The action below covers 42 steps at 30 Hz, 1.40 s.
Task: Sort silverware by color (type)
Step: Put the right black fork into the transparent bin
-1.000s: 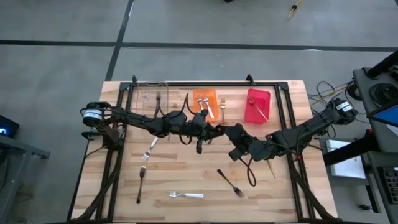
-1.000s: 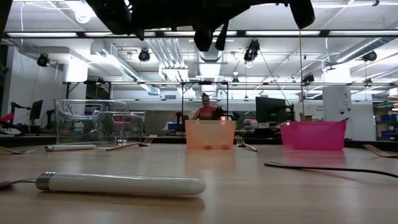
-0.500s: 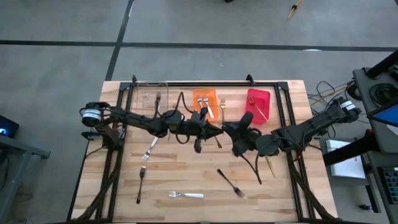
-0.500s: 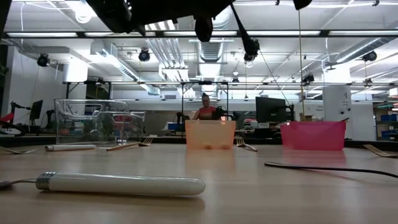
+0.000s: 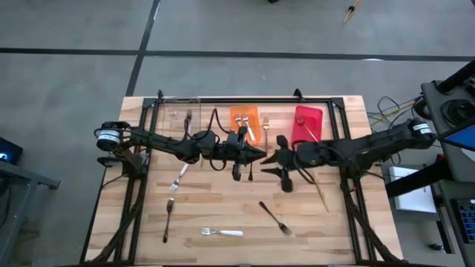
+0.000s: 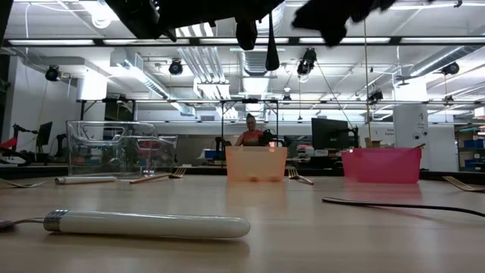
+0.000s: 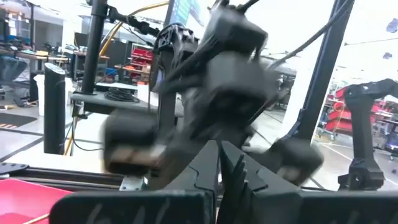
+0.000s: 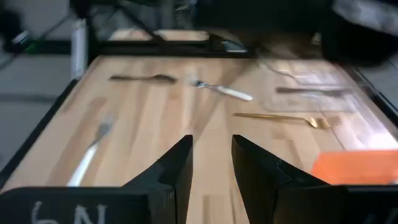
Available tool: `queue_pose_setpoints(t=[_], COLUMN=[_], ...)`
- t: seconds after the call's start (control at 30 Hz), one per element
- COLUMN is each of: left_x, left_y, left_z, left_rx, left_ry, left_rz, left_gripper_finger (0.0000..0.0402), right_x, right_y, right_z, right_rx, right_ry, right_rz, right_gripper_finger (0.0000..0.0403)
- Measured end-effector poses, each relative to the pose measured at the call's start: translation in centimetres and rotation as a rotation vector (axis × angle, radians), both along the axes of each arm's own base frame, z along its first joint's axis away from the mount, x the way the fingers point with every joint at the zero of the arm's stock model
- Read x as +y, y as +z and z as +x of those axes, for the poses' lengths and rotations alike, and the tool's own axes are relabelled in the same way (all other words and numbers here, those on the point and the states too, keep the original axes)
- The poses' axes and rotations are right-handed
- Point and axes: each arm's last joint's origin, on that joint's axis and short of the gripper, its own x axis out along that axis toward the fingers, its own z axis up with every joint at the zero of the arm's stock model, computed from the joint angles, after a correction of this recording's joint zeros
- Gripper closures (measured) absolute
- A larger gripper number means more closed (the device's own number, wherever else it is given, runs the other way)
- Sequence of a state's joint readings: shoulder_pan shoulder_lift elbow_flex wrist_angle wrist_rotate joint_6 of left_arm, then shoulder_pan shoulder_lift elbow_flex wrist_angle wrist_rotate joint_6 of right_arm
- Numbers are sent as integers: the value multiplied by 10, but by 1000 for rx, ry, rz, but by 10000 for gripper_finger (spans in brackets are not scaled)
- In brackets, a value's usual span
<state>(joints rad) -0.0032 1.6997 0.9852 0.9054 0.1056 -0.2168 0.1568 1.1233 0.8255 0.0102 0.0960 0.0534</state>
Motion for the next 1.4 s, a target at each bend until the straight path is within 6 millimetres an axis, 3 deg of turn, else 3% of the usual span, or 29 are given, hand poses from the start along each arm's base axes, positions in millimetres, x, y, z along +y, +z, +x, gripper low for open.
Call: queue_pose_setpoints(t=[0.07, 0.17, 0.43, 0.63, 1.0, 1.17, 1.3, 1.4], left_x=[0, 1, 1, 2, 3, 3, 3, 1], left_y=[0, -2, -4, -4, -6, -7, -10, -18], left_z=[0, 0, 1, 1, 1, 1, 1, -4], left_rx=[0, 12, 34, 33, 50, 58, 95, 266], left_ry=[12, 21, 48, 76, 102, 104, 103, 95], left_rz=[3, 15, 17, 18, 26, 31, 33, 30], left_gripper_finger=[401, 401, 401, 401, 401, 401, 401, 401], right_x=[-8, -15, -22, -25, -24, -23, -24, -25], right_y=[-17, -27, -28, -26, -46, -44, -48, -53], right_z=[4, 7, 9, 10, 31, 40, 44, 35], right_rx=[-35, -126, -189, -196, -210, -248, -139, 2], right_ry=[-40, 32, 52, -59, -52, -39, -38, -41], right_rz=[33, 110, 210, 197, 201, 163, 116, 79], right_gripper_finger=[299, 299, 299, 299, 299, 301, 338, 381])
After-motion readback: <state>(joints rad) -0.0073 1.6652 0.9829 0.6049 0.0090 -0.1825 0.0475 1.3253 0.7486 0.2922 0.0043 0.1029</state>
